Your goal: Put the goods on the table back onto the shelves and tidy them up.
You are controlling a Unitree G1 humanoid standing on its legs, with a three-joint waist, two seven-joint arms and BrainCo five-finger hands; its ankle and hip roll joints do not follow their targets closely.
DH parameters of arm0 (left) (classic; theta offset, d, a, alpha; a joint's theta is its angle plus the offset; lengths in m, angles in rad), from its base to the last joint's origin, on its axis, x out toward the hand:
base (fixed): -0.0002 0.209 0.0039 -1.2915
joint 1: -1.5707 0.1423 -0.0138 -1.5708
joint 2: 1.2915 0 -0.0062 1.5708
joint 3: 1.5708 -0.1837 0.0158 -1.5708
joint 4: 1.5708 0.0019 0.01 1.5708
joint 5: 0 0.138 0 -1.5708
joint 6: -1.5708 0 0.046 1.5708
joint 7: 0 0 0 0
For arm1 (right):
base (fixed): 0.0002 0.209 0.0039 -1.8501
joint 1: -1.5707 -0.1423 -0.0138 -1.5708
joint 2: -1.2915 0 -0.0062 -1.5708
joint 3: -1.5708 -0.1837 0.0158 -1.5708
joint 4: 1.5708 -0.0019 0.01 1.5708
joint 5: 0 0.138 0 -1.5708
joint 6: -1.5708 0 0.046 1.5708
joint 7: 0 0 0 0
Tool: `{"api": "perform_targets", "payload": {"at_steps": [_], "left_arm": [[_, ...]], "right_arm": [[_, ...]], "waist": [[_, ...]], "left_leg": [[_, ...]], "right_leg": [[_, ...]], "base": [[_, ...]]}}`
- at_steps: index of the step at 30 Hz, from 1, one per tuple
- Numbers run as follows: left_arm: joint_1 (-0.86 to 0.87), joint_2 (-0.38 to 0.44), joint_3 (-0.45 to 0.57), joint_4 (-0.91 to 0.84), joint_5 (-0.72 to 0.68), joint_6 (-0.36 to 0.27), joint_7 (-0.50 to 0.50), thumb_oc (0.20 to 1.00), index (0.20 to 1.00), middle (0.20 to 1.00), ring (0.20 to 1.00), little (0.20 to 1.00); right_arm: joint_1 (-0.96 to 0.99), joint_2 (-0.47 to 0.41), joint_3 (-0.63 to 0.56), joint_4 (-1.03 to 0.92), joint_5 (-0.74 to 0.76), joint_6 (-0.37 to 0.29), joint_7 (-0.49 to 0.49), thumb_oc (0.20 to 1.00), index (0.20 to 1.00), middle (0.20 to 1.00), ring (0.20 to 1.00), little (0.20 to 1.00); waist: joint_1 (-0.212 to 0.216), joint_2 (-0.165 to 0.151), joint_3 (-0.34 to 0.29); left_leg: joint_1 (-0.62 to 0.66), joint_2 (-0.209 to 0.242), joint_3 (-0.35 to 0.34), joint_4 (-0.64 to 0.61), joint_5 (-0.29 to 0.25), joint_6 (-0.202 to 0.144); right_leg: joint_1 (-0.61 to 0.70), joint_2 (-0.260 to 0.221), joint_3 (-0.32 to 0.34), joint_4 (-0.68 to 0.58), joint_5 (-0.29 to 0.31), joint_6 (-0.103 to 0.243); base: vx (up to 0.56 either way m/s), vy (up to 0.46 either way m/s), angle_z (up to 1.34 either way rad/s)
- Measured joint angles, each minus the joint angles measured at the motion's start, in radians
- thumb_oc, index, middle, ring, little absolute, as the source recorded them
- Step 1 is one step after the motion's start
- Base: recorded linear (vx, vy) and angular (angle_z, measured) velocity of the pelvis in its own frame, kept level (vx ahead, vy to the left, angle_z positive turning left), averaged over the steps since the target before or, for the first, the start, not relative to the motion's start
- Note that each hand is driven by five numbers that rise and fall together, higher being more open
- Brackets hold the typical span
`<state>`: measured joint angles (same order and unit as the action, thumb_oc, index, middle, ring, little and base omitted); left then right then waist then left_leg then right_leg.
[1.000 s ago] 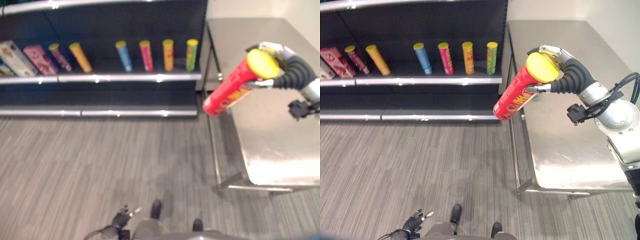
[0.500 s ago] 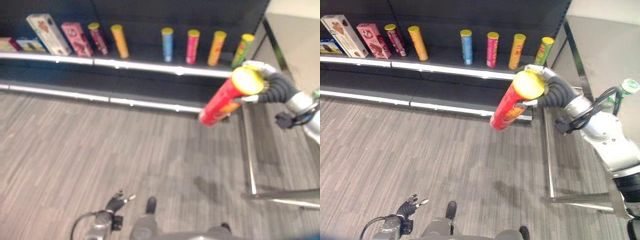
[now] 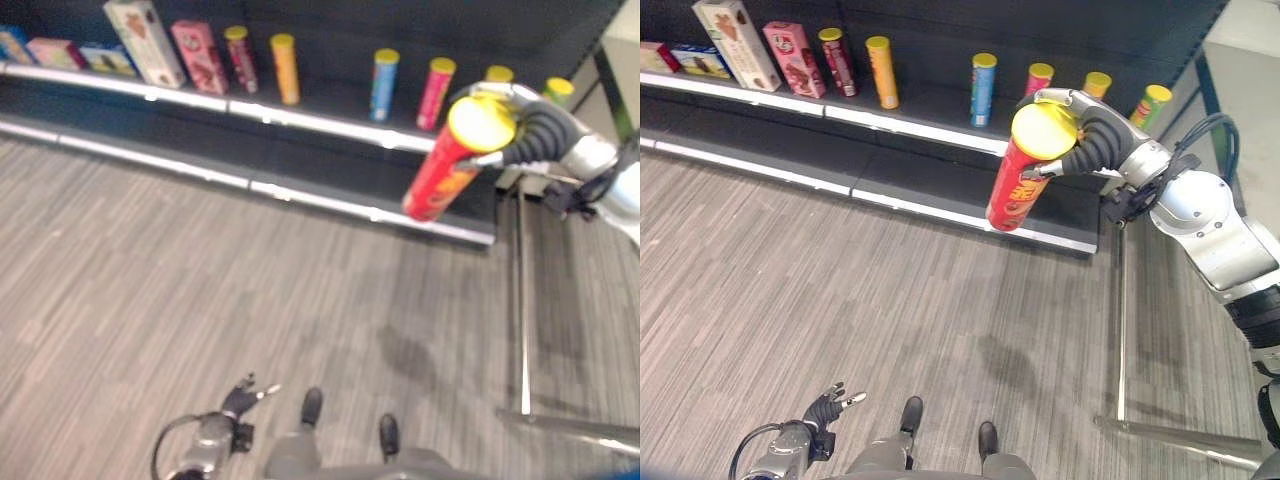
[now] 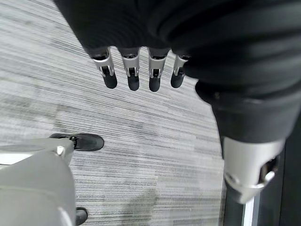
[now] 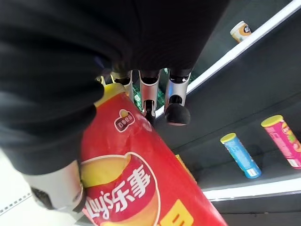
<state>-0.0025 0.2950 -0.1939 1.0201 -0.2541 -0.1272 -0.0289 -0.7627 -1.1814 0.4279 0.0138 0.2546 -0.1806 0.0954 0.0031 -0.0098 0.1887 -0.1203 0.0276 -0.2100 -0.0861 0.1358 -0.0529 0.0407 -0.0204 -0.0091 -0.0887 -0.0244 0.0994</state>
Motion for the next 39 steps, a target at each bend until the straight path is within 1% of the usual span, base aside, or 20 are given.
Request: {"api": "perform_targets", "payload": {"at_steps": [2, 7, 14, 17, 18, 19, 20, 22, 24, 27, 29, 30, 31, 32, 33, 35, 36, 37, 38, 39], "left_arm": [[0.025, -0.001, 0.001, -0.001, 0.001, 0.001, 0.006, 1.0, 1.0, 1.0, 1.0, 1.0], [0.052, -0.002, 0.0, -0.001, 0.001, 0.014, 0.006, 1.0, 1.0, 1.0, 1.0, 1.0], [0.04, -0.01, 0.0, -0.083, 0.001, 0.016, 0.006, 1.0, 1.0, 1.0, 1.0, 1.0], [0.042, -0.011, 0.0, -0.073, 0.001, 0.017, 0.005, 1.0, 1.0, 1.0, 1.0, 1.0], [0.033, -0.009, 0.011, -0.054, 0.002, 0.016, 0.005, 1.0, 1.0, 1.0, 1.0, 1.0], [0.023, -0.006, 0.019, -0.039, 0.003, 0.016, 0.005, 1.0, 1.0, 1.0, 1.0, 1.0], [0.029, -0.004, 0.019, -0.032, 0.002, 0.019, 0.006, 1.0, 1.0, 1.0, 1.0, 1.0], [0.069, -0.011, 0.018, -0.013, 0.003, 0.024, 0.004, 1.0, 1.0, 1.0, 1.0, 1.0], [0.089, -0.018, 0.018, 0.004, 0.003, 0.027, 0.004, 1.0, 1.0, 1.0, 1.0, 1.0], [0.097, -0.022, 0.038, 0.02, 0.0, 0.028, 0.005, 1.0, 1.0, 1.0, 1.0, 1.0], [0.108, -0.022, 0.046, 0.031, 0.0, 0.028, 0.005, 1.0, 1.0, 1.0, 1.0, 1.0], [0.129, -0.026, 0.046, 0.023, 0.0, 0.027, 0.004, 1.0, 1.0, 1.0, 1.0, 1.0], [0.148, -0.023, 0.066, 0.025, 0.001, 0.027, 0.004, 1.0, 1.0, 1.0, 1.0, 1.0], [0.149, -0.022, 0.086, 0.022, 0.001, 0.022, 0.006, 1.0, 1.0, 1.0, 1.0, 1.0], [0.138, -0.024, 0.099, 0.028, 0.003, 0.022, 0.005, 1.0, 1.0, 1.0, 1.0, 1.0], [0.13, -0.024, 0.104, 0.015, 0.025, 0.016, 0.003, 1.0, 1.0, 1.0, 1.0, 1.0], [0.122, -0.015, 0.103, 0.007, 0.042, 0.017, 0.004, 1.0, 1.0, 1.0, 1.0, 1.0], [0.113, -0.009, 0.104, 0.002, 0.048, 0.015, 0.004, 1.0, 1.0, 1.0, 1.0, 1.0], [0.1, 0.0, 0.101, 0.004, 0.063, 0.018, 0.003, 1.0, 1.0, 1.0, 1.0, 1.0], [0.099, 0.013, 0.091, 0.003, 0.074, 0.021, 0.003, 1.0, 1.0, 1.0, 1.0, 1.0]], "right_arm": [[0.003, 0.015, -0.002, -0.002, -0.001, 0.0, 0.0, 0.2, 0.2, 0.2, 0.2, 0.2], [0.022, 0.016, -0.027, -0.008, -0.02, 0.0, -0.002, 0.2, 0.2, 0.2, 0.2, 0.2], [0.061, 0.017, -0.046, -0.024, -0.02, 0.001, 0.003, 0.2, 0.2, 0.2, 0.2, 0.2], [0.084, 0.017, -0.046, -0.021, -0.02, 0.005, 0.008, 0.2, 0.2, 0.2, 0.2, 0.2], [0.091, 0.018, -0.047, -0.014, -0.018, 0.007, 0.007, 0.2, 0.2, 0.2, 0.2, 0.2], [0.092, 0.019, -0.047, -0.011, -0.018, 0.014, 0.008, 0.2, 0.2, 0.2, 0.2, 0.2], [0.092, 0.022, -0.046, -0.015, -0.018, 0.021, 0.011, 0.2, 0.2, 0.2, 0.2, 0.2], [0.091, 0.034, -0.048, -0.025, -0.016, 0.017, 0.011, 0.2, 0.2, 0.2, 0.2, 0.2], [0.092, 0.036, -0.045, -0.02, -0.017, 0.022, 0.011, 0.2, 0.2, 0.2, 0.2, 0.2], [0.093, 0.053, -0.036, 0.008, -0.017, 0.023, 0.011, 0.2, 0.2, 0.2, 0.2, 0.2], [0.093, 0.068, -0.027, 0.025, -0.018, 0.024, 0.011, 0.2, 0.2, 0.2, 0.2, 0.2], [0.095, 0.069, -0.024, 0.022, -0.019, 0.027, 0.011, 0.2, 0.2, 0.2, 0.2, 0.2], [0.113, 0.094, -0.026, 0.013, -0.021, 0.033, 0.006, 0.2, 0.2, 0.2, 0.2, 0.2], [0.137, 0.112, -0.025, 0.0, -0.026, 0.039, 0.012, 0.2, 0.2, 0.2, 0.2, 0.2], [0.158, 0.132, -0.034, -0.008, -0.042, 0.041, 0.018, 0.2, 0.2, 0.2, 0.2, 0.2], [0.182, 0.162, -0.038, -0.007, -0.063, 0.044, 0.022, 0.2, 0.2, 0.2, 0.2, 0.2], [0.184, 0.178, -0.044, -0.006, -0.081, 0.045, 0.023, 0.2, 0.2, 0.2, 0.2, 0.2], [0.182, 0.182, -0.046, -0.004, -0.093, 0.045, 0.02, 0.2, 0.2, 0.2, 0.2, 0.2], [0.175, 0.205, -0.046, -0.003, -0.105, 0.048, 0.019, 0.2, 0.2, 0.2, 0.2, 0.2], [0.175, 0.228, -0.045, -0.006, -0.112, 0.051, 0.018, 0.2, 0.2, 0.2, 0.2, 0.2]], "waist": [[0.008, 0.0, 0.002], [0.006, 0.005, 0.002], [-0.003, 0.039, 0.006], [-0.004, 0.038, 0.01], [0.0, 0.019, 0.031], [0.003, -0.007, 0.05], [0.023, -0.027, 0.06], [0.04, -0.031, 0.061], [0.053, -0.028, 0.062], [0.109, -0.015, 0.058], [0.126, -0.008, 0.053], [0.154, 0.011, 0.045], [0.162, -0.011, 0.04], [0.173, -0.056, 0.025], [0.169, -0.063, 0.02], [0.167, -0.052, 0.008], [0.163, -0.043, -0.002], [0.157, -0.041, -0.006], [0.151, -0.036, -0.006], [0.145, -0.028, -0.008]], "left_leg": [[0.002, 0.006, -0.001, 0.0, -0.01, -0.015], [0.002, 0.004, -0.007, 0.0, -0.005, -0.011], [0.01, 0.003, -0.03, 0.009, -0.005, -0.014], [-0.013, -0.01, -0.02, 0.074, -0.005, -0.034], [-0.049, -0.032, -0.008, 0.167, -0.001, -0.046], [-0.094, -0.059, 0.007, 0.259, 0.021, -0.078], [-0.122, -0.069, 0.037, 0.279, 0.024, -0.096], [-0.128, -0.063, 0.064, 0.227, -0.003, -0.062], [-0.144, -0.061, 0.059, 0.145, -0.001, -0.062], [-0.18, -0.046, 0.03, -0.001, 0.004, -0.068], [-0.21, -0.031, 0.053, 0.0, 0.002, -0.065], [-0.195, -0.007, 0.06, 0.019, -0.028, -0.068], [-0.204, -0.035, 0.106, 0.094, 0.041, -0.032], [-0.212, -0.069, 0.159, 0.135, 0.028, -0.004], [-0.197, -0.093, 0.178, 0.146, 0.009, 0.028], [-0.137, -0.122, 0.184, 0.12, 0.005, 0.081], [-0.113, -0.133, 0.177, 0.11, 0.018, 0.101], [-0.086, -0.147, 0.164, 0.098, -0.011, 0.132], [-0.057, -0.15, 0.156, 0.084, -0.021, 0.148], [-0.027, -0.147, 0.153, 0.06, 0.001, 0.141]], "right_leg": [[0.004, 0.005, -0.002, 0.0, -0.003, -0.005], [0.008, 0.006, -0.005, 0.0, -0.006, -0.01], [0.031, 0.013, -0.025, 0.001, -0.021, -0.03], [0.042, 0.016, -0.022, 0.005, -0.037, -0.056], [0.039, 0.003, 0.002, 0.025, -0.059, -0.09], [0.038, -0.018, 0.006, 0.043, -0.066, -0.1], [0.042, -0.035, 0.032, 0.046, -0.066, -0.106], [0.046, -0.039, 0.061, 0.02, -0.053, -0.127], [0.051, -0.04, 0.1, 0.005, -0.04, -0.138], [0.08, -0.038, 0.155, -0.001, -0.059, -0.112], [0.138, -0.047, 0.184, -0.001, -0.135, -0.11], [0.168, -0.047, 0.211, -0.001, -0.16, -0.09], [0.202, -0.089, 0.225, 0.008, -0.195, -0.078], [0.198, -0.143, 0.236, 0.052, -0.22, -0.039], [0.196, -0.158, 0.226, 0.112, -0.215, -0.02], [0.182, -0.164, 0.218, 0.225, -0.169, 0.038], [0.152, -0.165, 0.221, 0.342, -0.164, 0.054], [0.122, -0.167, 0.228, 0.408, -0.121, 0.067], [0.07, -0.151, 0.237, 0.534, -0.082, 0.071], [0.022, -0.144, 0.222, 0.64, -0.087, 0.051]], "base": [[0.14, -0.113, 0.06], [0.09, -0.092, 0.04], [0.08, -0.071, 0.11], [0.13, -0.049, 0.17], [0.25, 0.009, 0.21], [0.32, 0.055, 0.01], [0.32, 0.087, -0.35], [0.38, 0.08, -0.46], [0.46, 0.086, -0.31], [0.5, 0.167, -0.56], [0.7, 0.305, -0.6], [0.63, 0.335, -0.76], [0.63, 0.353, -0.86], [0.59, 0.32, -0.37], [0.49, 0.256, -0.19], [0.43, 0.261, 0.09], [0.47, 0.345, 0.17], [0.32, 0.237, 0.21], [0.41, 0.278, 0.1], [0.33, 0.161, 0.06]]}}
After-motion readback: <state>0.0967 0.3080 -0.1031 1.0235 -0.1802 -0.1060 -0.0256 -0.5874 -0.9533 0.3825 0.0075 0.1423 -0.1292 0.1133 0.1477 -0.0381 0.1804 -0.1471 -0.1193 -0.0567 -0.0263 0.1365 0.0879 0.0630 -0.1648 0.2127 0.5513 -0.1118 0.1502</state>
